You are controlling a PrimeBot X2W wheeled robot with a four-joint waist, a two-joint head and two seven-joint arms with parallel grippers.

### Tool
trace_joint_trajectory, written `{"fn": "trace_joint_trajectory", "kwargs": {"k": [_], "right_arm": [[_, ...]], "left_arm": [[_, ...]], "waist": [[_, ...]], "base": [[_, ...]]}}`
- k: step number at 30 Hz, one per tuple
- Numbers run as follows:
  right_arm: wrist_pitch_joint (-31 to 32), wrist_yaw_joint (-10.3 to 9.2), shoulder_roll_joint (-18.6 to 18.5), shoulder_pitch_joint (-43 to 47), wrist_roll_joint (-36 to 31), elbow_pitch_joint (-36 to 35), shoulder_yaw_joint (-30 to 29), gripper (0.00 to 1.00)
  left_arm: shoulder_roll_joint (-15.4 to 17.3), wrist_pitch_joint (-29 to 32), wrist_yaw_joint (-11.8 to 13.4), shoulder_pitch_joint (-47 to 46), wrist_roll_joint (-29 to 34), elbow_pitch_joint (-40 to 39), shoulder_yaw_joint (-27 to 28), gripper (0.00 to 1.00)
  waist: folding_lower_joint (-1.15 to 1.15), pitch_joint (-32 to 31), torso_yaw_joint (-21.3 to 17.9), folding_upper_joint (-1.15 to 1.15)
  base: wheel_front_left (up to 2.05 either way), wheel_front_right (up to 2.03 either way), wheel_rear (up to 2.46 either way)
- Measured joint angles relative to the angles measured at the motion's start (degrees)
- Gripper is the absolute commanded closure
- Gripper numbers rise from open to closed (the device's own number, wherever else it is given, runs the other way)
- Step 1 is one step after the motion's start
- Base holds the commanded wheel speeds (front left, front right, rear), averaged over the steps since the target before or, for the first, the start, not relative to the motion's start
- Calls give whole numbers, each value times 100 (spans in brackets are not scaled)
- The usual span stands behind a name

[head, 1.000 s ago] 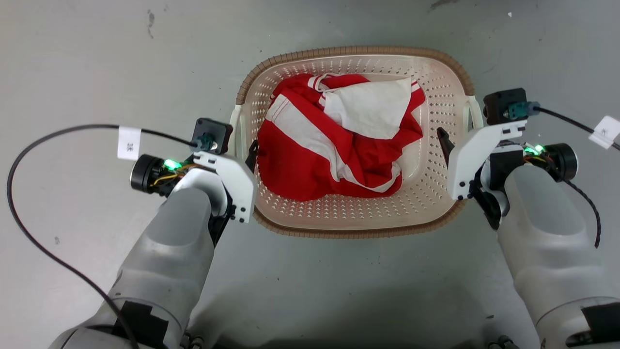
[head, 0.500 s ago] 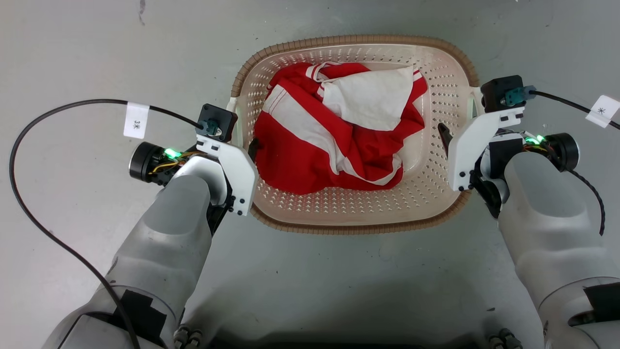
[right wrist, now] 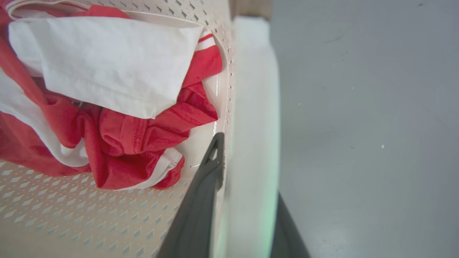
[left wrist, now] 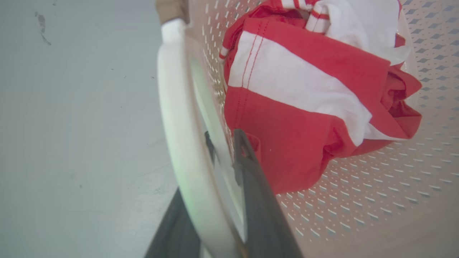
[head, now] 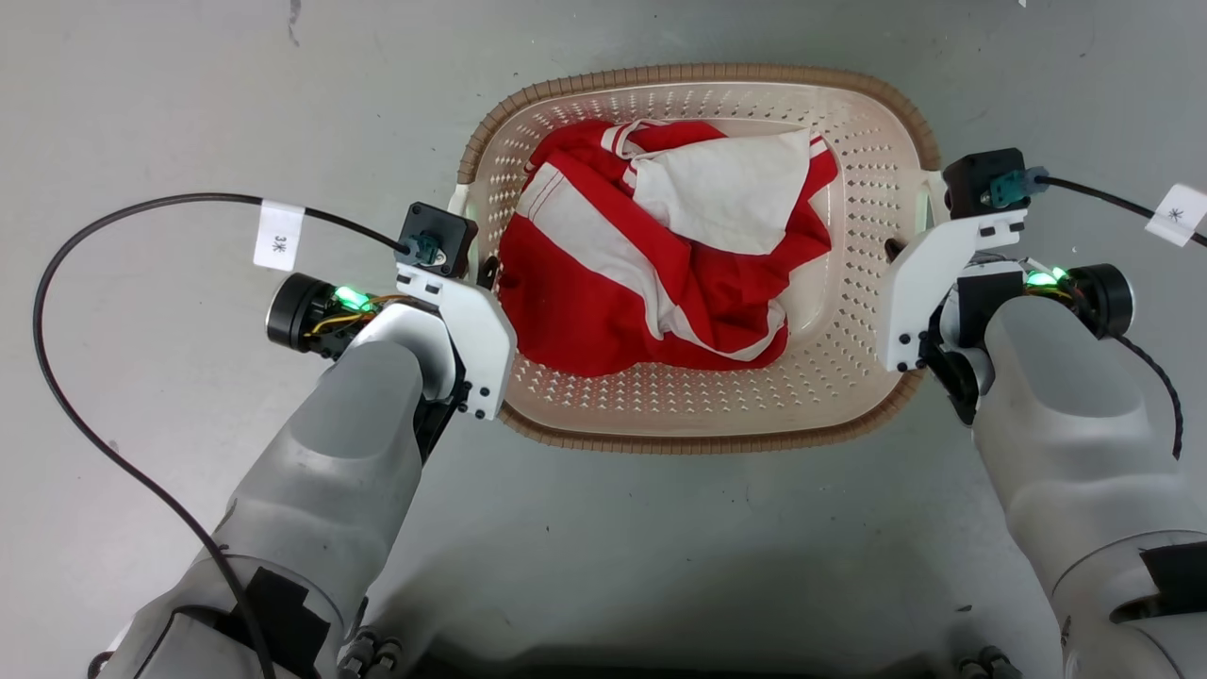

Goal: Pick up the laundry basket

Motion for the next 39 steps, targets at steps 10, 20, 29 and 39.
{"fn": "trace_joint_trajectory", "kwargs": {"k": [10, 20, 29, 39], "right_arm": [[46, 0, 8, 52, 18, 129, 210, 100], [998, 0, 31, 331, 545, 210, 988, 100], [2572, 0, 57, 621, 1580, -131, 2018, 100], [3904, -1, 92, 786, 2229, -256, 2526, 100]], "left_arm": [[149, 131, 1, 129, -590, -76, -573, 100], [523, 1229, 1, 634, -1451, -595, -1530, 100], [1214, 2064, -4, 968, -2476, -1324, -2346, 100], [1672, 3007, -14, 1072, -3453, -1834, -3049, 100]], "waist": [[0, -429, -13, 0], [0, -1550, -175, 0], [-1, -2837, -378, 0], [-2, -4144, -593, 0]], "base": [[0, 0, 0], [0, 0, 0], [0, 0, 0], [0, 0, 0]]}}
